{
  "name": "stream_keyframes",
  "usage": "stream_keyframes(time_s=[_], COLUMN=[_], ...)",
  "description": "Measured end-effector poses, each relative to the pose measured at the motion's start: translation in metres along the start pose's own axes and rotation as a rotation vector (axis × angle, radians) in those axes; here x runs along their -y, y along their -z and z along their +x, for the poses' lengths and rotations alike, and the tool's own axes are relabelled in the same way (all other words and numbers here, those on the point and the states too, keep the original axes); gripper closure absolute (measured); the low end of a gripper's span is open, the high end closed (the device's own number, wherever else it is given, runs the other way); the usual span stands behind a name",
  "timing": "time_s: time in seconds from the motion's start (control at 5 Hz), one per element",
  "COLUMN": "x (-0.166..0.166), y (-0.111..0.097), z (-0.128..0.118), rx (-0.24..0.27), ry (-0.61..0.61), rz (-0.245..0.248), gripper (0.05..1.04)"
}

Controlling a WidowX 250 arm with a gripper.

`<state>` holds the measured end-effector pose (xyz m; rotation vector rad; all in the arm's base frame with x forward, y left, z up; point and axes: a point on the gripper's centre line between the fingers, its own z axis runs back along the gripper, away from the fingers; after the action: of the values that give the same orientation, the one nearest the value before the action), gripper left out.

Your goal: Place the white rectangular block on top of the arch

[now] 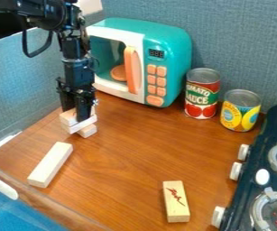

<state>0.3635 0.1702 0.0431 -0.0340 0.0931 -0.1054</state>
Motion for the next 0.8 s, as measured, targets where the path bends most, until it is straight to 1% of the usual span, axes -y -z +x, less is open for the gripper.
stream_keyframes(time_s=[0.2, 0.4, 0.6, 0.8], x=[-0.0028, -0.0056, -0.0063, -0.0064], y=[-0.0014, 0.0009, -0.0013, -0.0013], z=[0.0025, 0.0012, 0.0017, 0.0013], rx=[0.004, -0.002, 0.002, 0.004], ry=[-0.006, -0.018, -0.036, -0.053], rz=[0.006, 0.001, -0.004, -0.01], gripper=[0.527, 0.405, 0.147, 0.071])
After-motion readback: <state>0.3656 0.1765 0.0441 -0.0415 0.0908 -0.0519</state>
